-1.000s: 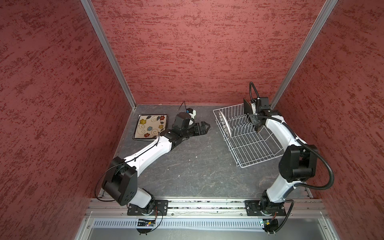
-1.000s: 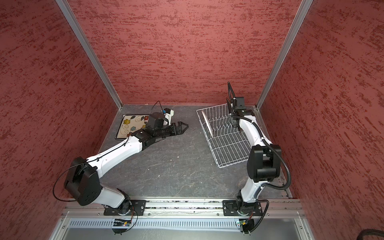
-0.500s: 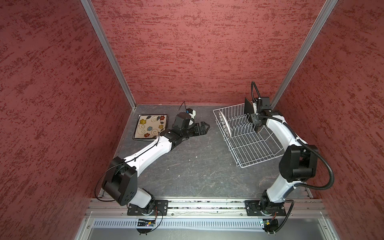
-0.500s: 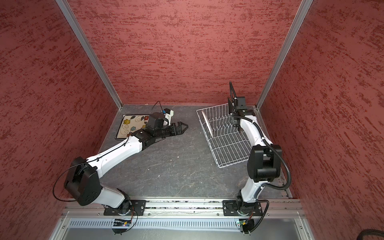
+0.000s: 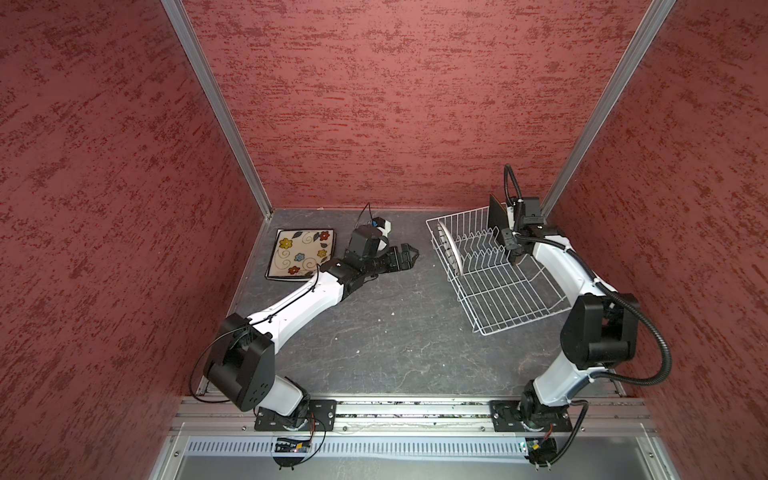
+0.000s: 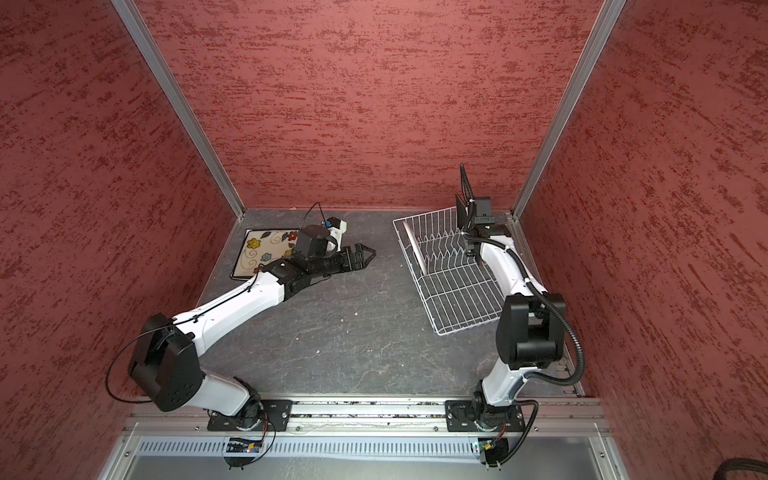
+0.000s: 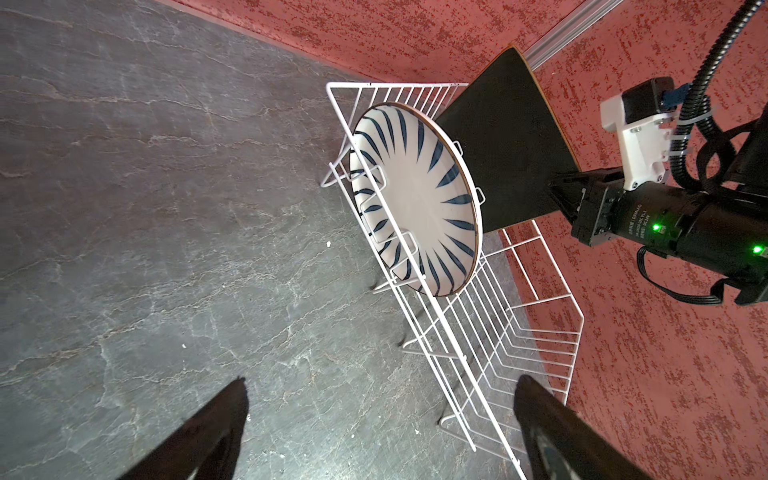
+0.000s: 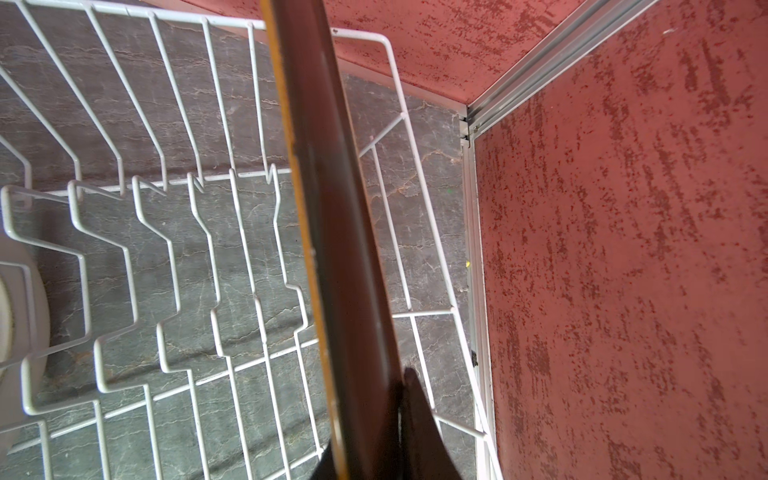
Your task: Unload the plates from the dish rack
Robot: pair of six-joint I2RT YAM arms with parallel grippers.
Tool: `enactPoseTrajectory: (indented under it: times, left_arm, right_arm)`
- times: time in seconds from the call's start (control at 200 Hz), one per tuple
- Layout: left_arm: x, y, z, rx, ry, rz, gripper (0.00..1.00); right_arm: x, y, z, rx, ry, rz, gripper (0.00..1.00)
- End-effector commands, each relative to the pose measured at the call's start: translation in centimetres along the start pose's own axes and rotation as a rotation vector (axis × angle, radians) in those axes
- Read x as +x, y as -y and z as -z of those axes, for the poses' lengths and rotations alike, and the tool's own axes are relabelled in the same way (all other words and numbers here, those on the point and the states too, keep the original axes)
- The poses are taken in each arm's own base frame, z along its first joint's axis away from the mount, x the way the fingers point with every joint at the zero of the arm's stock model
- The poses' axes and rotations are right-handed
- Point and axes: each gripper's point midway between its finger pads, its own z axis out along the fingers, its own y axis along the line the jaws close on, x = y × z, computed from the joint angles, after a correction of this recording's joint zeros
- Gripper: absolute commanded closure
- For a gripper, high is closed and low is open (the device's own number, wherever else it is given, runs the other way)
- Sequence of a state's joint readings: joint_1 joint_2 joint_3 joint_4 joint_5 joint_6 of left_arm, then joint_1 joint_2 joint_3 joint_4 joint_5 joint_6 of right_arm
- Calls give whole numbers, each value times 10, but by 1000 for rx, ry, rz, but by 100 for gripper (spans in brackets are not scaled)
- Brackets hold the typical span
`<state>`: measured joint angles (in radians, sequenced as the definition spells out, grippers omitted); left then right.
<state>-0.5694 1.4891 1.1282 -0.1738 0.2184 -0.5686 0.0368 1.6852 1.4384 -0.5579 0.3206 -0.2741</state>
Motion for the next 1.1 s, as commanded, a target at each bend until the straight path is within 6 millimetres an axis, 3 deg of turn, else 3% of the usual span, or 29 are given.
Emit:
enactPoseTrajectory:
  times: [0.0,0.581,0.847,0.952,0.977,1.092]
  left_arm:
    - [-10,4,7,-4,32,-16,1]
    - [-9,2,6,-8,31,-4,1]
    - [-8,3,3,2,25,2,1]
    - [-7,3,1,3,22,5,0]
    - [-7,3,1,3,22,4,1]
    - [-8,3,1,4,24,6,0]
  right_arm:
    - [-49,10,40,-16,206,-64,100]
    - [-63,18,74,-17,293,-62,100]
    - [-73,28,102,-2,353,-71,100]
    - [-74,29,104,0,354,-71,100]
    - [-77,34,118,4,382,-80,100]
    - [-80,39,129,12,406,-87,100]
